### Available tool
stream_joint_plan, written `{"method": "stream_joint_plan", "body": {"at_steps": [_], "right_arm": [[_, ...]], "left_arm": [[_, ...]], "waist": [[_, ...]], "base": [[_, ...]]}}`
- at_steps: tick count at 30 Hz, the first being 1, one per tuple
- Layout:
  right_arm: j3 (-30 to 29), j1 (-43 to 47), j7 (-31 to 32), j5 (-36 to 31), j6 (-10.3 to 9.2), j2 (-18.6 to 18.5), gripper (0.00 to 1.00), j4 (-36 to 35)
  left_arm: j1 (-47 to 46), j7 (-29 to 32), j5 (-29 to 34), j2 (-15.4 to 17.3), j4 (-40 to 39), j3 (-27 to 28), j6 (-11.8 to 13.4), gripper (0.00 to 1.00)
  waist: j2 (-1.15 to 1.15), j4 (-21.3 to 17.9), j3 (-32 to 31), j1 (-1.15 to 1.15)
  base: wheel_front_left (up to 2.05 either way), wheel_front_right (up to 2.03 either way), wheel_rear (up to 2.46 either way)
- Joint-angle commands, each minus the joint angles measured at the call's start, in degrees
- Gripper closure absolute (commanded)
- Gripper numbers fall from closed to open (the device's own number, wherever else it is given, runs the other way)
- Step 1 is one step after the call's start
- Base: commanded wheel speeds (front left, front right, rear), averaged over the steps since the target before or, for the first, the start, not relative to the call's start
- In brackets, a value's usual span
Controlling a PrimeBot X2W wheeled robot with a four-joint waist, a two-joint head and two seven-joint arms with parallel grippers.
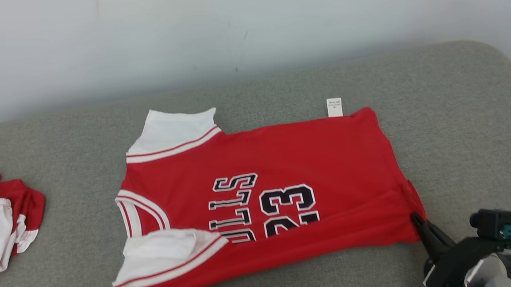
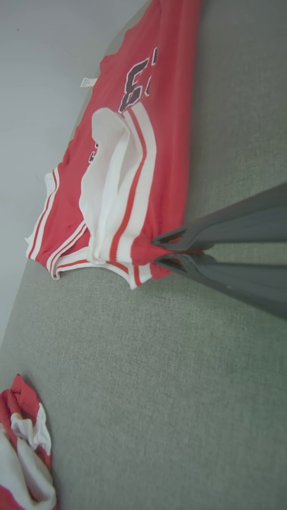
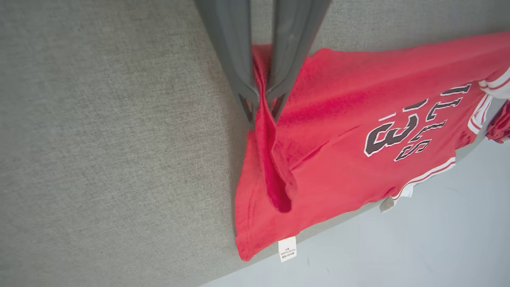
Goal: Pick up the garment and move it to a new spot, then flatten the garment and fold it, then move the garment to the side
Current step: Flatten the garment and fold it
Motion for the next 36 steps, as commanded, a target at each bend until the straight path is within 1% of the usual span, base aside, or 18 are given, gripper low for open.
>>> {"method": "stream_joint_plan", "body": {"at_steps": [1, 5, 8, 9, 10, 11, 12, 13, 18, 21, 24, 27, 29, 31, 36], "right_arm": [[-0.4, 0.9, 0.2, 0.2, -0.14, -0.3, 1.00, -0.3], [-2.8, 5.3, 1.3, -0.3, -0.14, -0.8, 1.00, -2.7], [-4.8, 7.7, 2.6, -1.2, -0.14, -0.2, 1.00, -4.4], [-5.3, 8.2, 2.7, -1.8, -0.14, 0.0, 0.84, -4.8], [-6.0, 8.6, 2.8, -2.7, -0.14, 0.1, 0.47, -5.2], [-6.8, 8.9, 2.3, -3.5, -0.14, 0.4, 0.08, -5.6], [-7.6, 9.1, 2.2, -4.2, -0.14, 0.9, 0.00, -5.8], [-8.2, 9.2, 2.0, -5.0, -0.14, 1.3, 0.00, -6.2], [-10.6, 9.0, -0.1, -9.1, -0.14, 3.2, 0.00, -9.0], [-11.8, 9.1, -2.0, -11.8, -0.14, 4.5, 0.00, -10.9], [-12.5, 9.1, -4.4, -14.9, -0.14, 5.3, 0.00, -12.6], [-13.4, 9.6, -5.7, -16.1, -0.14, 7.3, 0.00, -13.6], [-13.7, 9.8, -6.3, -17.0, -0.14, 7.7, 0.00, -14.3], [-13.9, 10.0, -6.8, -17.8, -0.14, 8.3, 0.00, -15.0], [-14.3, 10.5, -7.7, -20.4, -0.14, 9.2, 0.00, -17.5]], "left_arm": [[1.3, -0.2, 0.2, -0.1, -0.4, 0.3, 0.4, 1.00], [5.7, -0.1, -0.1, -1.0, -4.8, 0.3, 1.7, 1.00], [7.4, 0.4, -0.2, -1.3, -6.4, -0.2, 2.4, 1.00], [7.4, 0.4, 0.6, -1.0, -6.5, -0.5, 2.8, 1.00], [7.4, 0.4, 1.1, -0.8, -6.5, -0.8, 3.0, 0.51], [7.2, 0.3, 0.7, -1.3, -6.7, -0.8, 2.6, 0.00], [7.1, 0.3, 0.5, -1.4, -6.5, -0.5, 2.8, 0.00], [6.8, 0.2, 1.2, -1.0, -6.2, -0.4, 2.9, 0.00], [6.0, -0.2, 2.8, -0.8, -7.3, 1.9, 3.6, 0.00], [5.7, -0.1, 5.3, -0.7, -9.8, 4.8, 4.2, 0.00], [6.5, -0.2, 7.9, -1.8, -12.9, 8.5, 3.7, 0.00], [7.3, -0.2, 11.9, -2.6, -15.6, 11.8, 3.8, 0.00], [7.8, -0.2, 14.4, -3.5, -17.1, 13.8, 3.7, 0.00], [8.3, -0.2, 17.3, -3.8, -18.2, 15.2, 3.6, 0.00], [8.9, -0.2, 22.0, -5.2, -19.1, 17.2, 2.7, 0.00]], "waist": [[0.00, -0.1, -0.5, 0.01], [0.00, 0.3, -0.9, 0.01], [0.00, 0.7, -0.8, 0.01], [0.00, 0.7, -0.8, 0.01], [0.00, 0.8, -0.9, 0.01], [0.00, 0.9, -0.9, 0.01], [0.00, 0.9, -1.0, 0.01], [0.00, 1.0, -1.1, 0.01], [0.00, 0.8, -2.0, 0.01], [0.00, 0.8, -2.5, 0.01], [0.00, 0.8, -2.9, 0.01], [0.00, 0.9, -3.1, 0.01], [0.00, 0.9, -3.3, 0.01], [0.00, 1.0, -3.3, 0.01], [0.00, 1.3, -3.4, 0.01]], "base": [[0.00, 0.00, 0.00], [0.00, 0.00, 0.00], [0.00, 0.00, 0.00], [0.00, 0.00, 0.00], [0.00, 0.00, 0.00], [0.00, 0.00, 0.00], [0.00, 0.00, 0.00], [0.00, 0.00, 0.00], [0.00, 0.00, 0.00], [0.00, 0.00, 0.00], [0.00, 0.00, 0.00], [0.00, 0.00, 0.00], [0.00, 0.00, 0.00], [0.00, 0.00, 0.00], [0.00, 0.00, 0.00]]}}
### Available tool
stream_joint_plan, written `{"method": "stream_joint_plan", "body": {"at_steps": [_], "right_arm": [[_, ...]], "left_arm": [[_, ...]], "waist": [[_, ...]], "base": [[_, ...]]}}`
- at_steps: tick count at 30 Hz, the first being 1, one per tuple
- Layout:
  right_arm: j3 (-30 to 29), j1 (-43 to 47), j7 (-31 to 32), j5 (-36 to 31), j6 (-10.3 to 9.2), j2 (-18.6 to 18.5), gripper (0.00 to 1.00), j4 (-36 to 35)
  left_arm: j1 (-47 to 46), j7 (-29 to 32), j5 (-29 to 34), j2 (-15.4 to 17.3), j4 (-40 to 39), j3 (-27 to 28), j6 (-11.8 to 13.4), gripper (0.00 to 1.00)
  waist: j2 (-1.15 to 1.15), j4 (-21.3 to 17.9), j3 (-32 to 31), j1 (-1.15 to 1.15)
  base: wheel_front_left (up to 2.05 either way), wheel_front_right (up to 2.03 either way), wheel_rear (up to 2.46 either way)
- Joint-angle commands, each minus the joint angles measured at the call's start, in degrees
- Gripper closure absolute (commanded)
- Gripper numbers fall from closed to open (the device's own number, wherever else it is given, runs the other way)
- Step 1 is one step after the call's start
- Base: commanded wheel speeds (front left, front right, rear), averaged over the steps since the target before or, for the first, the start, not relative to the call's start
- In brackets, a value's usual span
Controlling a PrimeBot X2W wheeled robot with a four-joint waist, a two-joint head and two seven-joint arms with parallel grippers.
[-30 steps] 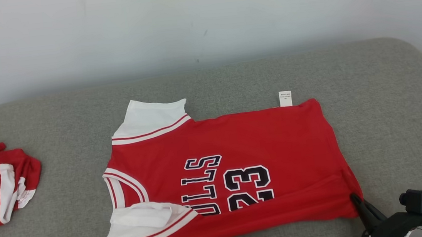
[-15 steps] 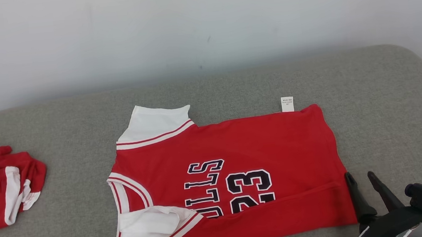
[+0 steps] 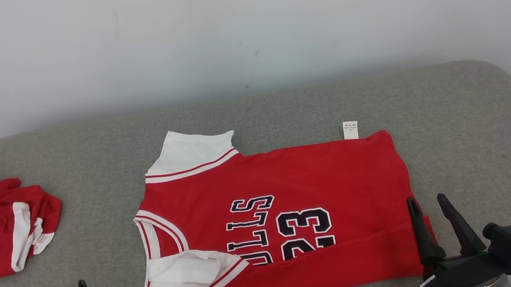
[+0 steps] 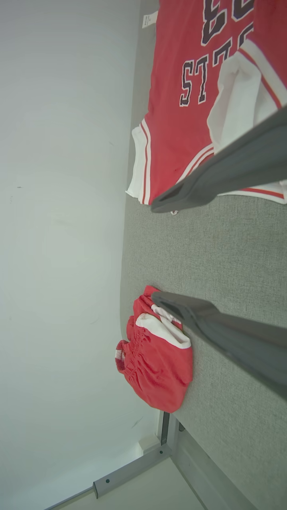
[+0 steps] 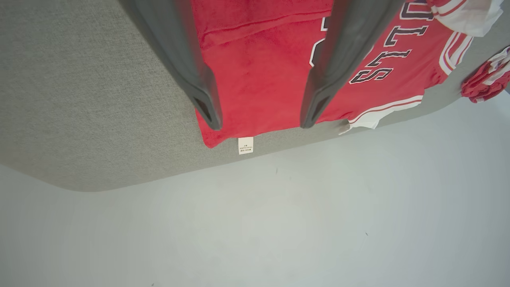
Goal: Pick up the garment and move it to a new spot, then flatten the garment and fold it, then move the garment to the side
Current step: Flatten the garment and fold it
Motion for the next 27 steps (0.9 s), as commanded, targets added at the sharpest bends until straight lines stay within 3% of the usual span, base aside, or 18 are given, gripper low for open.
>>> {"method": "stream_joint_plan", "body": {"at_steps": [1, 16, 27], "right_arm": [[-0.2, 0.7, -0.5, -1.4, -0.14, 0.7, 0.00, -1.2], [-2.7, 4.9, -0.6, -10.6, -0.14, 5.5, 0.00, -8.5], [-2.9, 5.9, -0.6, -11.8, -0.14, 6.0, 0.00, -7.6]], "left_arm": [[0.6, -0.2, 1.8, -0.5, -0.2, 0.6, -0.4, 0.00], [0.0, -0.2, 7.1, -1.9, -0.8, 2.4, -2.6, 0.00], [0.6, -0.2, 8.9, -2.3, 0.8, 1.7, -3.8, 0.00]], "waist": [[0.00, 0.2, 0.0, 0.00], [0.00, 0.6, -0.2, 0.00], [0.00, 0.7, -0.1, 0.00]], "base": [[0.00, 0.00, 0.00], [0.00, 0.00, 0.00], [0.00, 0.00, 0.00]]}}
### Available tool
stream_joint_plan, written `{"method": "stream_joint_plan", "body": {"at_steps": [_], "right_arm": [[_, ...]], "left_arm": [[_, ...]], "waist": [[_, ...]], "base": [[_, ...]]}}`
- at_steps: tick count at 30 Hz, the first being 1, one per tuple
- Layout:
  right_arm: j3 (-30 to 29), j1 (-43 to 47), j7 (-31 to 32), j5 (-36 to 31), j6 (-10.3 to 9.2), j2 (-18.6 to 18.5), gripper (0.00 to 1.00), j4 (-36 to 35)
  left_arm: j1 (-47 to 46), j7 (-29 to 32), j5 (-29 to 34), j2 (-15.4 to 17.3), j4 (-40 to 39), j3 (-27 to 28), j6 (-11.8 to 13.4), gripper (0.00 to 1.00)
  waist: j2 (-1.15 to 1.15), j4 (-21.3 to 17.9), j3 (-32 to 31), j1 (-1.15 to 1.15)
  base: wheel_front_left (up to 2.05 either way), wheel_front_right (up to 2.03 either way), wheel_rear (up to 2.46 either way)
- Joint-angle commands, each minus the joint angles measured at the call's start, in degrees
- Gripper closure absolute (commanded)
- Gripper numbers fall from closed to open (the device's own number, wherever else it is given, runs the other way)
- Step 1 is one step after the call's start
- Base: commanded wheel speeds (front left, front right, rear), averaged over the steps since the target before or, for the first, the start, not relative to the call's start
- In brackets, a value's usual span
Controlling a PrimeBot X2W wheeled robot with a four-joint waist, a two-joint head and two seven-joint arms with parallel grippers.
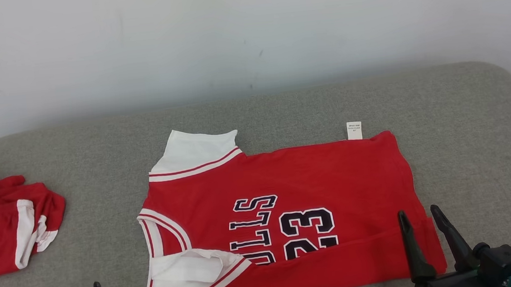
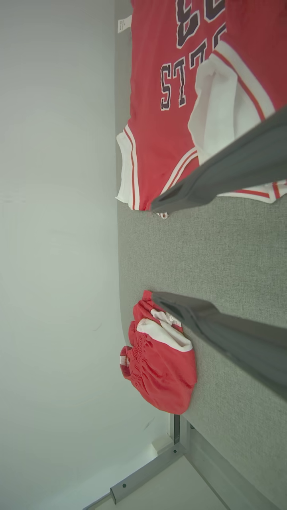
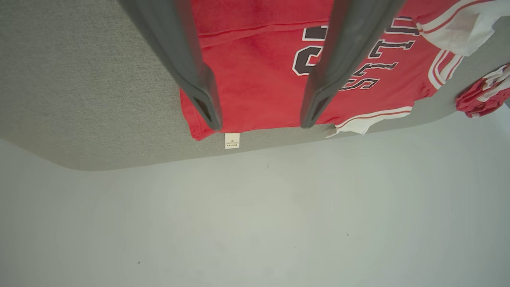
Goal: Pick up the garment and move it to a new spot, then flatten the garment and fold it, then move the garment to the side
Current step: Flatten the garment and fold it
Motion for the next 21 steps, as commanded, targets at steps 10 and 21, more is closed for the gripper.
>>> {"method": "stream_joint_plan", "body": {"at_steps": [10, 21], "right_arm": [[-0.3, 0.9, -0.3, -0.5, -0.14, 0.3, 0.00, 0.4], [-0.1, 0.6, -0.3, -0.6, -0.14, 0.2, 0.00, 0.6]], "left_arm": [[1.1, -0.2, 0.5, 0.8, -0.8, -0.9, -0.9, 0.00], [1.5, -0.2, 0.0, 1.3, -1.6, -0.8, -1.3, 0.00]], "waist": [[0.00, 0.5, -0.1, 0.00], [0.00, 0.5, -0.3, 0.00]], "base": [[0.00, 0.00, 0.00], [0.00, 0.00, 0.00]]}}
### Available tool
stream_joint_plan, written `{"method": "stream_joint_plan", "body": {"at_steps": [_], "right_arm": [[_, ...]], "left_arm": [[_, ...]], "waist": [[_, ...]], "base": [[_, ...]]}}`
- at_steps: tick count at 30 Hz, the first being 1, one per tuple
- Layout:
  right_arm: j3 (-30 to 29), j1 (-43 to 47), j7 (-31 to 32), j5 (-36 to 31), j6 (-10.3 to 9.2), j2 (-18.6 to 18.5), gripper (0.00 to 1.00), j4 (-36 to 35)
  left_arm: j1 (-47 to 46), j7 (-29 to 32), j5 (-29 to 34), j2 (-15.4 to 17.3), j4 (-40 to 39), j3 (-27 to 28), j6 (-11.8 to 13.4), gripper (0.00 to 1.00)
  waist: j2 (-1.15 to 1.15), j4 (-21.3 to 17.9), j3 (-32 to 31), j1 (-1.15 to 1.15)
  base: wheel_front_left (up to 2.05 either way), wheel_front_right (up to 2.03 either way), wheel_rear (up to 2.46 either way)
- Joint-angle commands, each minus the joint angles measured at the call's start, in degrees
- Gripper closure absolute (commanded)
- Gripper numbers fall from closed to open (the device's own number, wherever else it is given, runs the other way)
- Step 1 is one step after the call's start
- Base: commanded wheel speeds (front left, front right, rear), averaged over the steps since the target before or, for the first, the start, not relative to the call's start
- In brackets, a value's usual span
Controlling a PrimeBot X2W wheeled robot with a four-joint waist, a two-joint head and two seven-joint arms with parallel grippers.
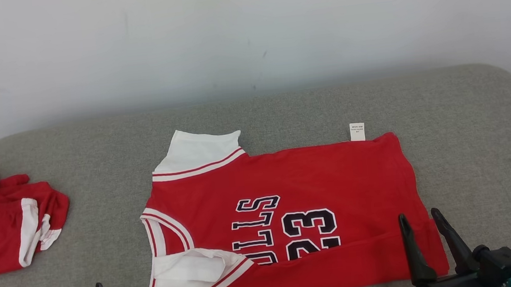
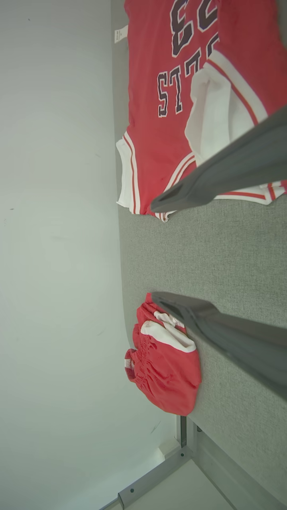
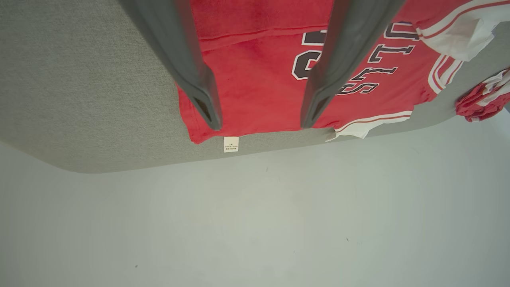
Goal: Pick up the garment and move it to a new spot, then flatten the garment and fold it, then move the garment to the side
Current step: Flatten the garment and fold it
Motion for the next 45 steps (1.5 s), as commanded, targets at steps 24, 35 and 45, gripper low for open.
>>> {"method": "stream_joint_plan", "body": {"at_steps": [24, 35, 45], "right_arm": [[4.2, -27.3, 1.7, 2.1, -0.14, -6.2, 0.00, 18.2], [7.7, -45.6, 4.8, 2.5, -0.14, -6.6, 0.00, 30.8], [11.2, -54.0, 7.3, 4.1, -0.14, -5.4, 0.00, 39.0]], "left_arm": [[-28.4, 4.3, -9.1, 14.4, 8.8, -8.1, -0.3, 0.00], [-51.6, 12.9, -21.5, 23.6, 20.3, -22.7, -0.3, 0.00], [-63.7, 19.2, -30.8, 27.0, 30.1, -33.7, -0.3, 0.00]], "waist": [[0.00, -5.5, 11.6, 0.00], [0.00, -9.0, 21.7, 0.00], [0.00, -11.6, 25.7, 0.00]], "base": [[0.00, 0.00, 0.00], [0.00, 0.00, 0.00], [0.00, 0.00, 0.00]]}}
